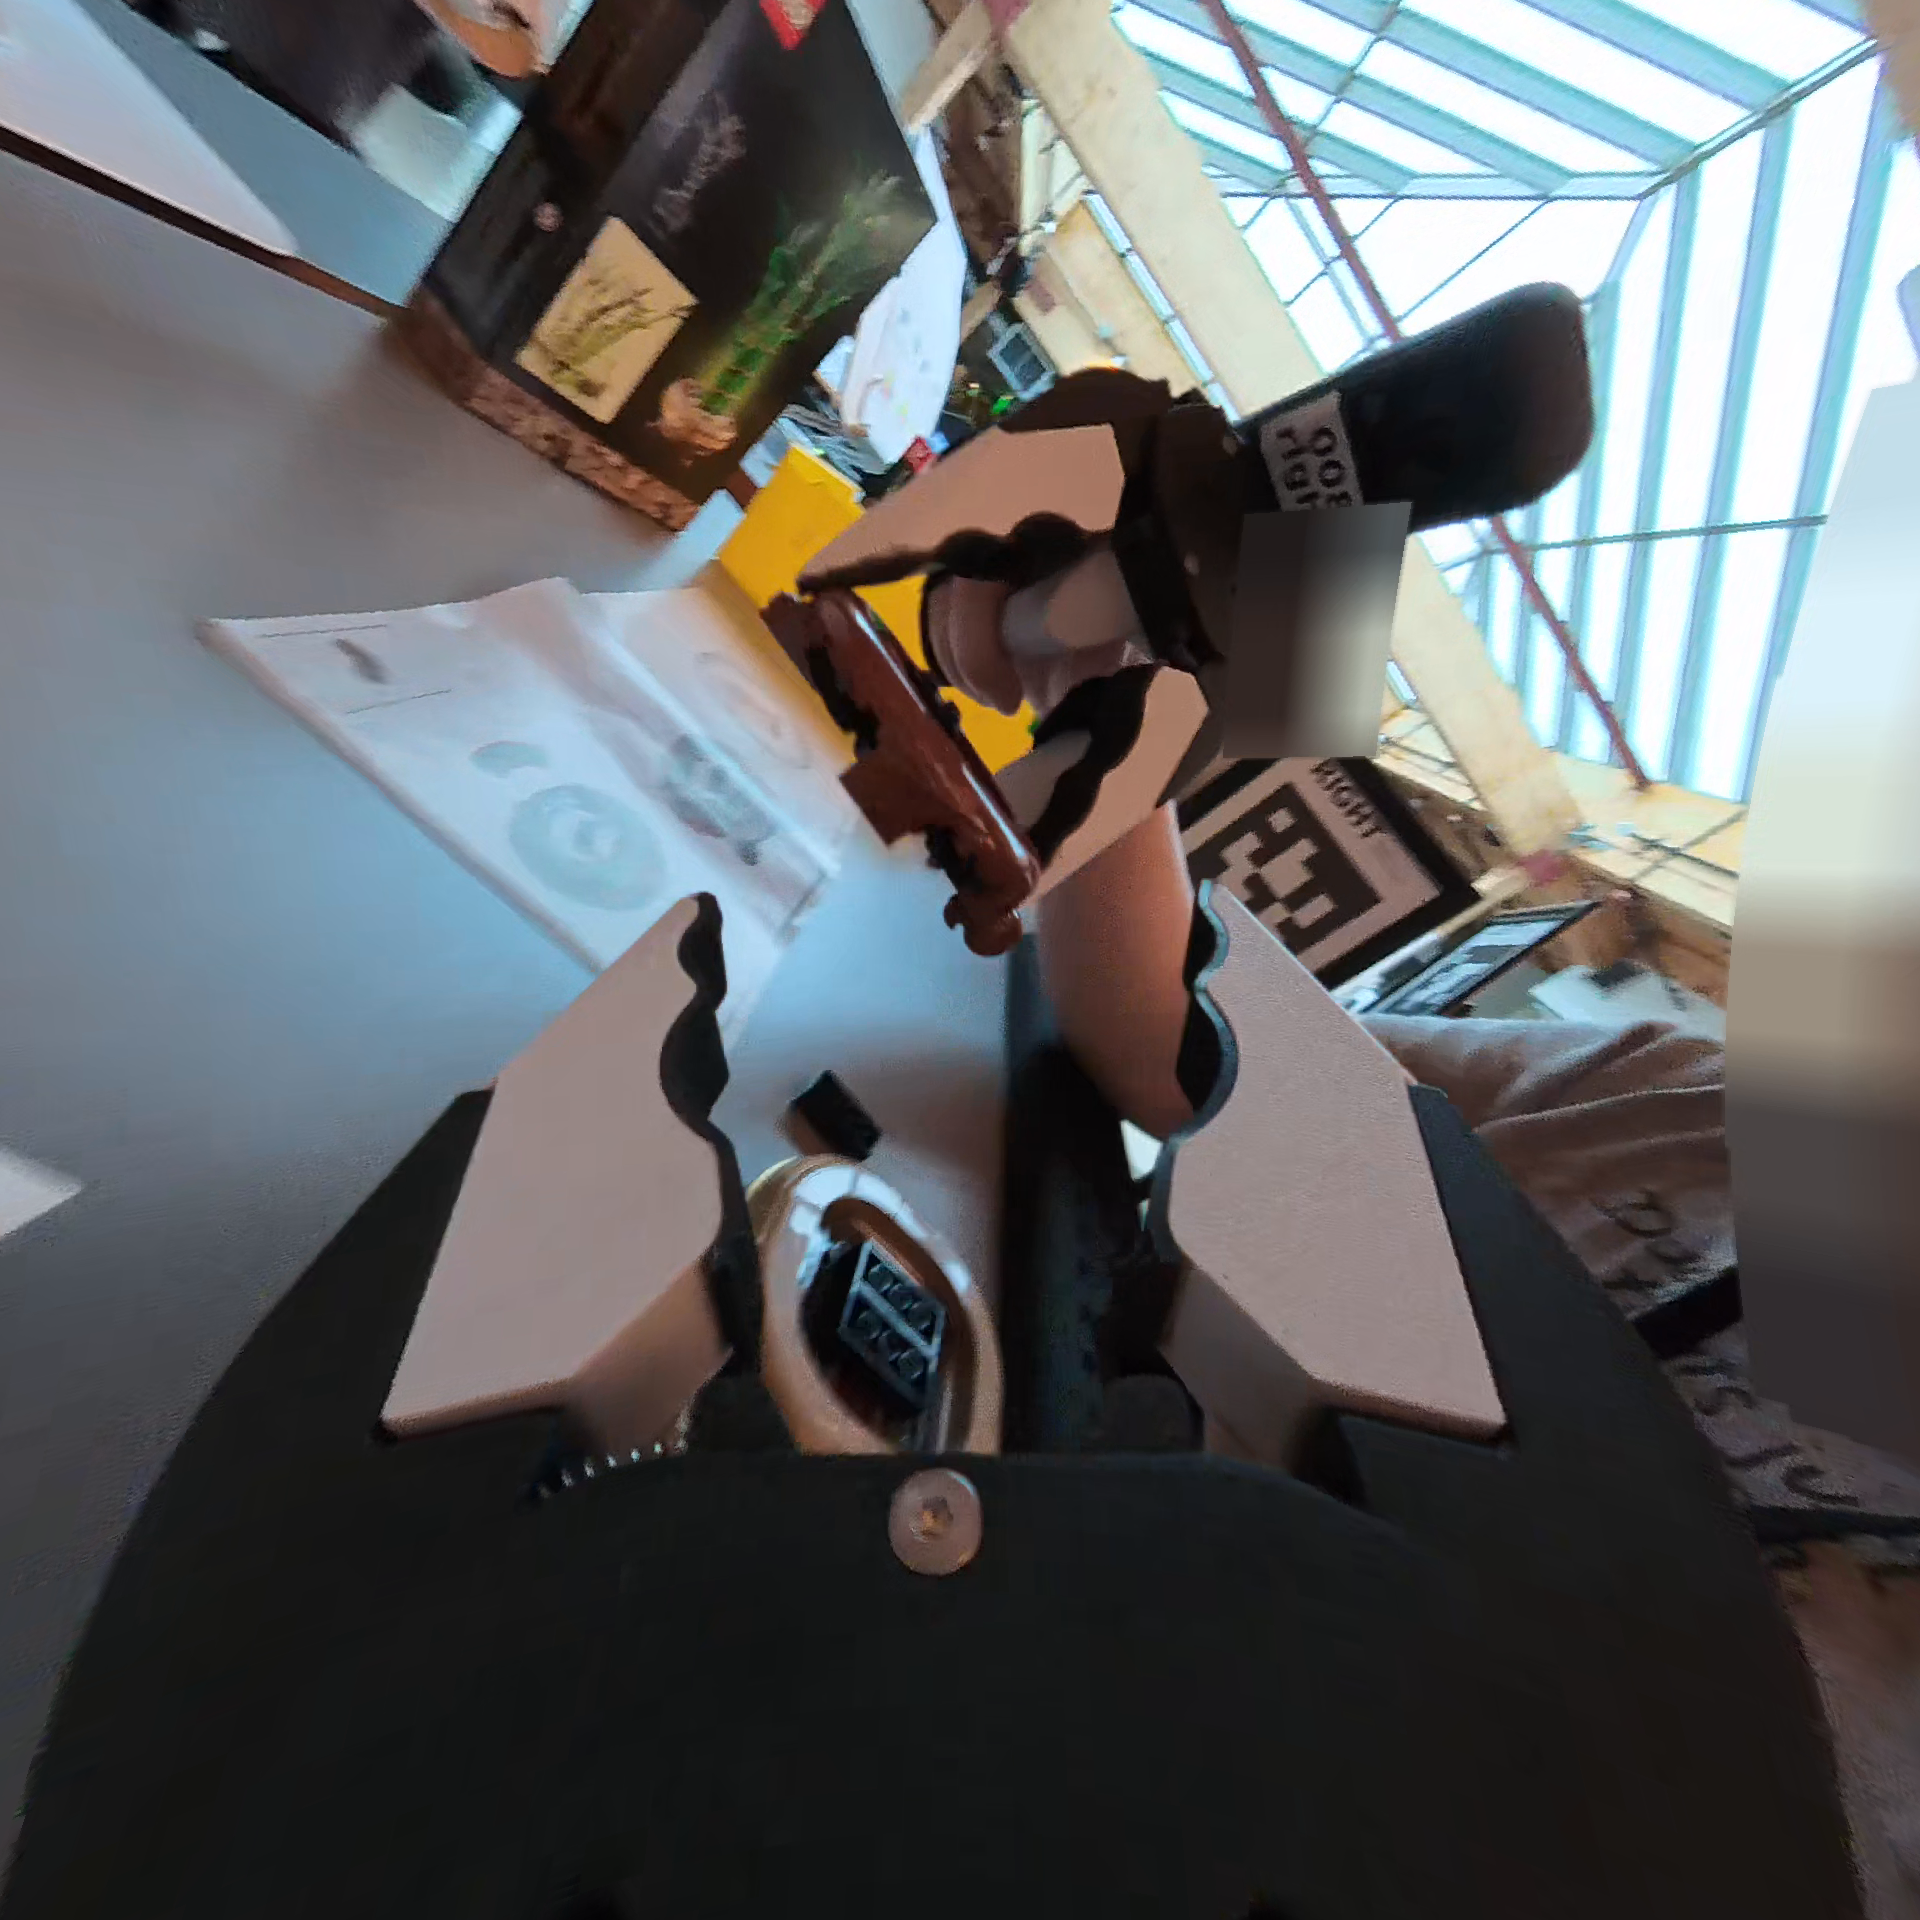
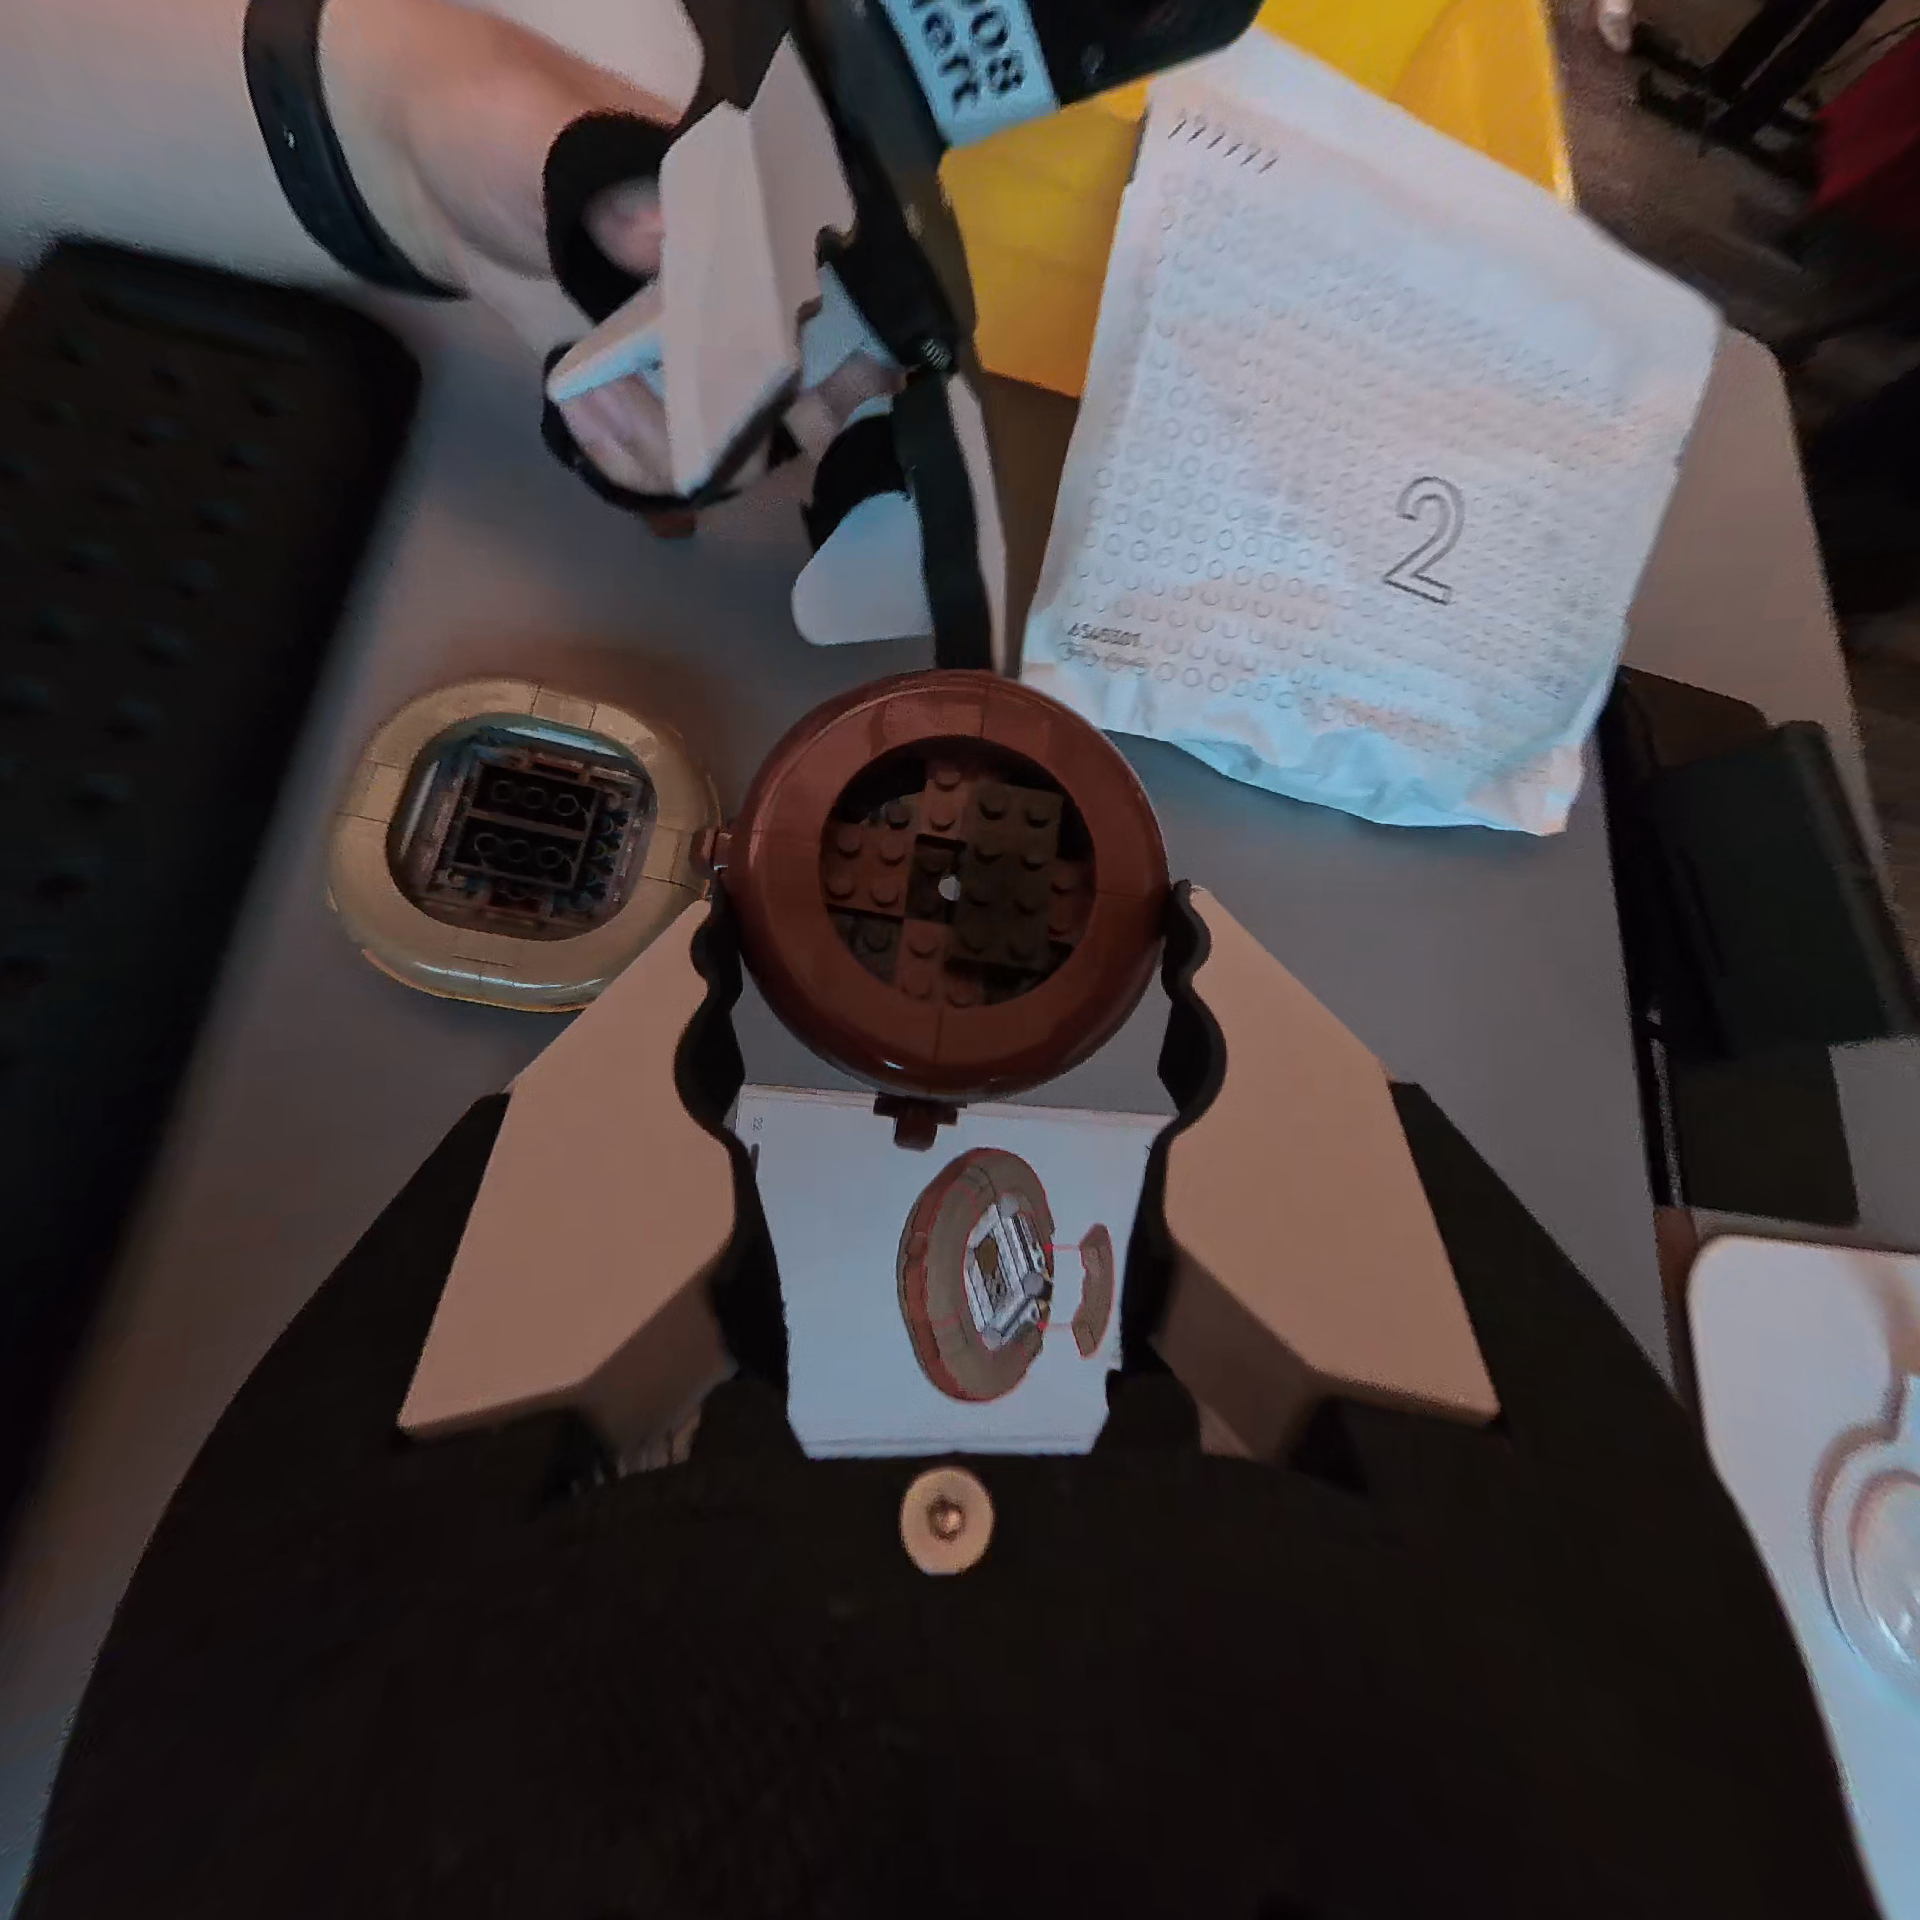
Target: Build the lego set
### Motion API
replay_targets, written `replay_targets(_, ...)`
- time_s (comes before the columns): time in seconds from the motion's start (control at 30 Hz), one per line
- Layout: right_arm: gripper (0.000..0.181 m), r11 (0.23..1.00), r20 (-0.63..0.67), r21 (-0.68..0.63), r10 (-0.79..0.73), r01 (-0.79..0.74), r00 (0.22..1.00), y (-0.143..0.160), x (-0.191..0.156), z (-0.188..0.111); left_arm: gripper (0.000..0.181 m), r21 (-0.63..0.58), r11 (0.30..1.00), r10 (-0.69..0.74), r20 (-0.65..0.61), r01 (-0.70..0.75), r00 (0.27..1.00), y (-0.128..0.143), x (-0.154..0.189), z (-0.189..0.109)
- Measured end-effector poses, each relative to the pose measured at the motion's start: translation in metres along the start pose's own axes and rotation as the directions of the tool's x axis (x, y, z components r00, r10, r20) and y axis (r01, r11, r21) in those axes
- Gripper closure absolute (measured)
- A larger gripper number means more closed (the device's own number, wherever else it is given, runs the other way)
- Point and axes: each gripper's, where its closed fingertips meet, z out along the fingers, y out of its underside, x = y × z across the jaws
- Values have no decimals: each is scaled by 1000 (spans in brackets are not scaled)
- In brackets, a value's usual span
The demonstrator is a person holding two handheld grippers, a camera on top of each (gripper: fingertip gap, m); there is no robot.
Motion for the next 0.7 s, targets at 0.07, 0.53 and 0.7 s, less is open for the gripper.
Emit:
replay_targets(0.07, 100, 999, -38, 21, 34, -33, 999, -8, 8, -21, 93, -3, 1000, 10, -47, -10, 999, -6, 14, 11)
replay_targets(0.53, 100, 983, -314, 34, 182, -181, 932, 0, 47, -97, 116, 113, 986, -85, -271, 119, 959, -68, 38, 72)
replay_targets(0.7, 100, 992, -264, 30, 127, -123, 956, -1, 45, -74, 126, 66, 988, -116, -280, 140, 953, -50, 29, 75)
